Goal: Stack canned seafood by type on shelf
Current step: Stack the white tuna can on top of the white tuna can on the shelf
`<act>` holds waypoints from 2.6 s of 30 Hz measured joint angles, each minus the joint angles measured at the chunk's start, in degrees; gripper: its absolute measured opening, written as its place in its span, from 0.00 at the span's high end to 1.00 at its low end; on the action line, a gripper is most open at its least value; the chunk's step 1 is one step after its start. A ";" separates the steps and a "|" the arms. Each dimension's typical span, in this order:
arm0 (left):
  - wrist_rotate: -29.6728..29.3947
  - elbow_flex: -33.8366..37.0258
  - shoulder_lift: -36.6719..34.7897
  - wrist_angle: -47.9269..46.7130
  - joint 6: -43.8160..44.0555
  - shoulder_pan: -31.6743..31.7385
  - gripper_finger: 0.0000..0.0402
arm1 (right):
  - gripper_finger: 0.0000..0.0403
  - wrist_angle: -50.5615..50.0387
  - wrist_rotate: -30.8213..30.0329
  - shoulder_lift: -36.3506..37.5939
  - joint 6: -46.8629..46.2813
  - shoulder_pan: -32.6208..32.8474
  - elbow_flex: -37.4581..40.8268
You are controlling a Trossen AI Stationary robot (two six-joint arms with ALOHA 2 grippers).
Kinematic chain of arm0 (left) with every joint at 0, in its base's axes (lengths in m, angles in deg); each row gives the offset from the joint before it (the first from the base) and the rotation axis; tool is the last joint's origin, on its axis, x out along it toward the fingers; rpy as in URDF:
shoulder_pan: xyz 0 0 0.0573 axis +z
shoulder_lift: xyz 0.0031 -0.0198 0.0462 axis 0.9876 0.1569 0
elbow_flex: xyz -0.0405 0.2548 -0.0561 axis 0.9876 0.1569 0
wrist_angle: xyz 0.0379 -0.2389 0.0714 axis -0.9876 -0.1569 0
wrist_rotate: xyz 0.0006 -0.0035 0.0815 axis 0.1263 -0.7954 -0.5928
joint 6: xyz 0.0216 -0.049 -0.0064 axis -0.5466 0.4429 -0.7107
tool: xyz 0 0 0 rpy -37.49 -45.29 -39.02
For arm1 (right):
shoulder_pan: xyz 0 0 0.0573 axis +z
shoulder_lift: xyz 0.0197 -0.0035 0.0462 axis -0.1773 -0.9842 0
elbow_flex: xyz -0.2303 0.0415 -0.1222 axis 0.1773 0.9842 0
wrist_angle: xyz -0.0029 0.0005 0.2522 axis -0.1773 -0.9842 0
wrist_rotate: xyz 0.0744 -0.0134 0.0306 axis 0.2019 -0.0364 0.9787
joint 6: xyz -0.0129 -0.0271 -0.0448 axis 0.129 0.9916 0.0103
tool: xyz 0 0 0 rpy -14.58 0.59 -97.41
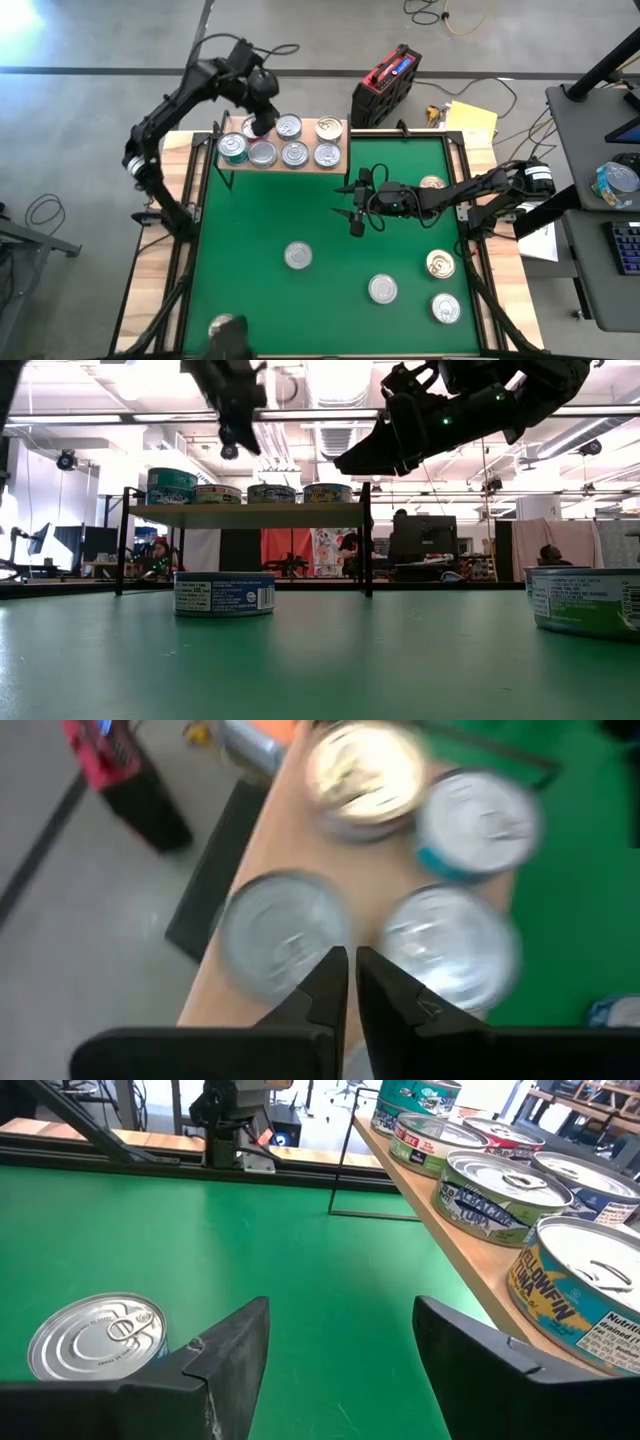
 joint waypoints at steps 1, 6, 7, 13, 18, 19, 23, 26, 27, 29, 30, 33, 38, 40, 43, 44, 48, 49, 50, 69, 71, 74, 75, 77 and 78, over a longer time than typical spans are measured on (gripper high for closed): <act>-0.02 1.67 -1.53 1.27 0.41 -1.63 0.98 | 0.42 -0.06 0.00 0.00 -0.02 0.00 0.00; -3.16 14.07 -10.68 9.72 4.35 -10.12 1.00 | 0.44 -0.05 0.00 0.00 -0.56 0.00 0.02; -5.38 16.88 -12.62 11.00 5.48 -11.90 1.00 | 0.44 -0.08 0.00 0.00 -0.80 0.00 0.02; -16.65 32.00 -22.77 19.54 15.38 -23.80 1.00 | 0.44 -0.09 0.02 0.00 -2.60 0.00 0.04; -19.27 40.71 -27.76 26.95 19.97 -33.57 1.00 | 0.46 -0.09 0.05 0.00 -4.76 0.01 0.04; -20.84 42.02 -28.37 28.06 20.90 -35.30 1.00 | 0.47 -0.10 0.07 0.00 -5.35 0.08 0.04; -28.10 46.30 -29.66 30.85 24.26 -41.18 1.00 | 0.50 -0.74 0.20 0.00 -8.22 0.63 0.04; -31.22 48.55 -29.79 31.77 26.38 -44.86 1.00 | 0.53 -2.01 0.24 0.00 -10.13 1.70 0.04; -31.63 49.28 -29.74 32.62 26.98 -45.95 1.00 | 0.54 -2.31 0.24 0.00 -10.72 2.15 0.04; -32.06 50.80 -29.74 34.39 27.36 -47.95 1.00 | 0.56 -3.18 0.22 0.00 -11.47 3.23 0.04; -32.09 51.42 -29.67 35.00 27.41 -48.89 1.00 | 0.58 -3.54 0.25 0.00 -12.14 3.83 0.04; -32.19 52.44 -29.44 36.84 27.42 -51.73 1.00 | 0.61 -4.17 0.32 0.00 -13.86 5.69 0.04; -34.37 54.43 -29.00 42.46 26.24 -56.76 1.00 | 0.68 -5.24 0.31 0.00 -15.61 8.99 0.04; -34.53 55.25 -28.63 45.84 25.43 -58.34 1.00 | 0.71 -6.55 0.35 0.33 -16.57 10.28 0.04; -34.67 56.21 -28.11 48.20 25.41 -60.37 1.00 | 0.76 -10.66 0.45 1.20 -18.64 12.22 0.02; -34.67 56.41 -27.88 49.35 25.41 -60.98 1.00 | 0.78 -12.83 0.60 1.78 -19.69 12.96 0.02; -34.72 57.10 -26.39 53.07 25.46 -62.69 1.00 | 0.86 -19.09 3.11 3.65 -24.21 16.44 -0.01; -34.72 57.25 -26.05 53.61 25.49 -62.98 1.00 | 0.87 -19.54 3.80 4.04 -25.16 17.44 0.00; -34.73 57.35 -25.46 53.96 25.45 -63.23 1.00 | 0.89 -20.78 4.16 4.71 -26.35 18.52 -0.04; -37.63 54.05 -14.95 62.29 24.84 -65.18 1.00 | 0.98 -61.59 3.19 5.68 -46.82 30.60 -13.54; -37.64 53.00 -14.06 62.51 24.84 -65.60 1.00 | 0.98 -63.77 3.47 5.72 -48.69 31.27 -14.31; -37.66 52.48 -13.45 62.23 24.84 -66.24 1.00 | 0.98 -69.74 3.79 5.97 -52.89 32.14 -15.14; -37.66 52.19 -13.16 62.33 24.84 -66.33 1.00 | 0.98 -71.14 4.13 5.97 -54.41 32.36 -15.50; -37.68 52.12 -13.07 62.11 24.84 -66.57 1.00 | 0.98 -74.95 5.20 5.97 -56.91 32.64 -15.72; -37.69 52.12 -13.09 62.11 24.84 -66.57 1.00 | 0.98 -75.66 5.59 5.97 -57.76 32.68 -15.72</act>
